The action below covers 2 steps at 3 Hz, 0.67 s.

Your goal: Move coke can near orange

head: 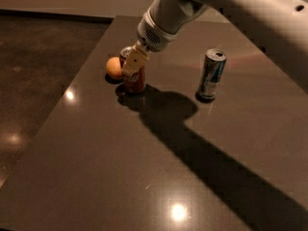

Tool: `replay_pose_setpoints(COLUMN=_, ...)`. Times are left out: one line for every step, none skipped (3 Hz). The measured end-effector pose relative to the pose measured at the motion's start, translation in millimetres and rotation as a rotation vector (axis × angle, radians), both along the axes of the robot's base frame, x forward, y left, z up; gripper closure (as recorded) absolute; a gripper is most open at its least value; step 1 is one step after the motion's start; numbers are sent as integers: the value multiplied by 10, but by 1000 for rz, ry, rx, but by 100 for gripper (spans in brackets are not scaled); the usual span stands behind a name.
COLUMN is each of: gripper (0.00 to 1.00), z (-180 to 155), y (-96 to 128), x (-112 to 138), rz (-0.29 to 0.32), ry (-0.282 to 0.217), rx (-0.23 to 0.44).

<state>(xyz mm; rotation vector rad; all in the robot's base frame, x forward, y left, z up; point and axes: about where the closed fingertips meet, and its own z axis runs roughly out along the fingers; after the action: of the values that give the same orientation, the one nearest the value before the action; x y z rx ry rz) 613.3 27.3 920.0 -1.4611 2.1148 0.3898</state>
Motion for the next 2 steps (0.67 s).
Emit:
replay_pose_setpoints(gripper=36, z=-3, y=12, x=-8, rz=3, ry=0, rx=-1)
replay_pose_setpoints(gripper=13, z=-5, y=26, x=-14, rz=5, ry=1, rx=-1)
